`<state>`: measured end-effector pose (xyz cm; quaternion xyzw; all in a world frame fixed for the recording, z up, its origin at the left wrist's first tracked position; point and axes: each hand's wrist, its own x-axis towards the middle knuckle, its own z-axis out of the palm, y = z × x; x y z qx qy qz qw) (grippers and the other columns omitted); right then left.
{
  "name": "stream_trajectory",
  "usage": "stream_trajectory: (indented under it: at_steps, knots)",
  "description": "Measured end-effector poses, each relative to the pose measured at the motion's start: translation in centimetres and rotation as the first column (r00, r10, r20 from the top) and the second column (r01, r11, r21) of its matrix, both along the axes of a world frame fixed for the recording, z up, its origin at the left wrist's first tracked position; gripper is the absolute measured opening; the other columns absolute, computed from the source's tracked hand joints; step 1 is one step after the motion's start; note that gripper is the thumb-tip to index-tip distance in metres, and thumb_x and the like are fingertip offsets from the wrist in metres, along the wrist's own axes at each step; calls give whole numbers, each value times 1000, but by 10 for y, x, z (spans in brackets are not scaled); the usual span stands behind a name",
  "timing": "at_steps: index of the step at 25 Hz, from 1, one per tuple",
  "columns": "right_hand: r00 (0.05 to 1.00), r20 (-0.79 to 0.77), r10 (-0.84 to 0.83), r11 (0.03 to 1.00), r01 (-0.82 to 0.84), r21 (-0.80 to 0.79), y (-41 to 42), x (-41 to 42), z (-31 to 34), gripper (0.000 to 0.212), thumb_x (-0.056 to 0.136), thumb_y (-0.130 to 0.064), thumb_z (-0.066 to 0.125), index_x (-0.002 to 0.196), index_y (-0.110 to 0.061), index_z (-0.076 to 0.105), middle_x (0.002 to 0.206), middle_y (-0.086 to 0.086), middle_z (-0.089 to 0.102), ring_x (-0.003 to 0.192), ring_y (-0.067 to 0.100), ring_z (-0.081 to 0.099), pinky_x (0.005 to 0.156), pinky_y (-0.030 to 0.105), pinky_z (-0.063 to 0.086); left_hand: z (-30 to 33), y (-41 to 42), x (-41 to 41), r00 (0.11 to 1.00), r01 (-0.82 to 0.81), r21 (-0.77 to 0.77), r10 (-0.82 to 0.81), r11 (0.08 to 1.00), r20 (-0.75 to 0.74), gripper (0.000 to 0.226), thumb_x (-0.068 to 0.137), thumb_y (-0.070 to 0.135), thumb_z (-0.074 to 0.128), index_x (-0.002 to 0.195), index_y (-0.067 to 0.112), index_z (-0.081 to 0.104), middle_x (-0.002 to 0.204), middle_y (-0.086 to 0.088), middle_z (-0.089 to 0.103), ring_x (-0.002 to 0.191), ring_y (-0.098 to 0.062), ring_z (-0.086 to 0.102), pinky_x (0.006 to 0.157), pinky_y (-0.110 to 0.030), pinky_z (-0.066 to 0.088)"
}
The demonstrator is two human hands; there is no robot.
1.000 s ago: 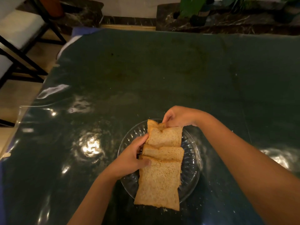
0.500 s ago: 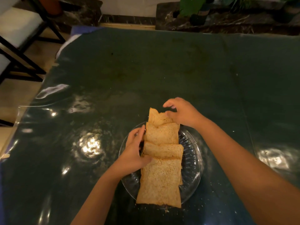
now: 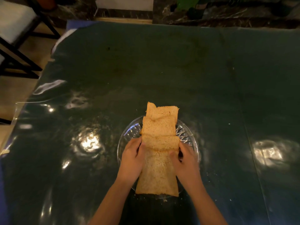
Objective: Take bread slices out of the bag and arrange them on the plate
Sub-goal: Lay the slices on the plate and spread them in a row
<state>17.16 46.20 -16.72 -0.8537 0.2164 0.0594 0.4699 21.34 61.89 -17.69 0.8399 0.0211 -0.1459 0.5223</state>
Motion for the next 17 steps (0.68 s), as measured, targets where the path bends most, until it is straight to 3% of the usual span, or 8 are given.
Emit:
stream_trajectory:
  at_steps: [2, 5, 7, 9, 12, 15, 17]
  knots:
    - [997, -66, -28, 1000, 27, -13, 3, -3, -2, 50, 81, -33, 60, 128, -23, 46, 120, -3, 51, 112, 16, 47, 92, 40, 48, -1, 0, -2, 999, 22, -26, -22, 999, -28, 26, 95, 26, 40, 97, 24, 65, 96, 3, 64, 97, -8, 56, 87, -30, 44]
    - [992, -122, -9, 1000, 7, -16, 4, -8, -5, 75, 72, -38, 69, 138, -27, 34, 132, -7, 43, 124, 13, 38, 102, 43, 41, -2, 5, 3, 998, -56, -13, 56, 998, 0, 31, 93, 28, 39, 117, 24, 57, 119, 7, 53, 107, 9, 45, 96, -21, 35]
    - [994, -107, -23, 1000, 22, -8, 4, -9, -7, 69, 72, -32, 72, 134, -26, 41, 128, -3, 47, 121, 16, 42, 100, 38, 41, -1, 4, 11, 995, -88, -54, 86, 995, -43, 35, 93, 29, 38, 125, 23, 51, 124, 8, 51, 109, 14, 42, 102, -25, 35]
    - [994, -91, -56, 998, 56, -1, 3, -9, -8, 58, 74, -27, 71, 127, -25, 49, 117, -4, 51, 115, 17, 46, 92, 32, 41, 1, -1, 14, 989, -103, -80, 93, 991, -113, 40, 94, 33, 36, 131, 25, 49, 133, 7, 51, 123, -2, 42, 109, -38, 34]
    - [991, -79, -104, 994, 105, 17, 3, -13, -8, 51, 75, -23, 70, 122, -26, 52, 107, -9, 48, 111, 16, 48, 87, 29, 39, 1, -3, 6, 993, -99, -84, 93, 992, -78, 37, 93, 42, 30, 118, 43, 58, 120, 20, 61, 117, -1, 50, 101, -37, 41]
    - [991, -82, -109, 993, 112, 34, 5, -14, -7, 51, 73, -26, 69, 121, -27, 50, 109, -8, 49, 113, 18, 47, 89, 33, 41, -3, 1, -2, 994, -77, -61, 72, 995, -79, 44, 93, 46, 28, 125, 34, 55, 126, 9, 61, 121, -11, 50, 105, -46, 39]
    - [990, -111, -89, 992, 98, 74, 4, -10, -5, 59, 72, -31, 67, 127, -28, 45, 118, -5, 53, 116, 19, 47, 94, 42, 45, -4, 2, -3, 989, -96, -103, 83, 990, -124, 43, 93, 46, 32, 127, 33, 53, 129, 7, 60, 120, -9, 51, 105, -43, 40]
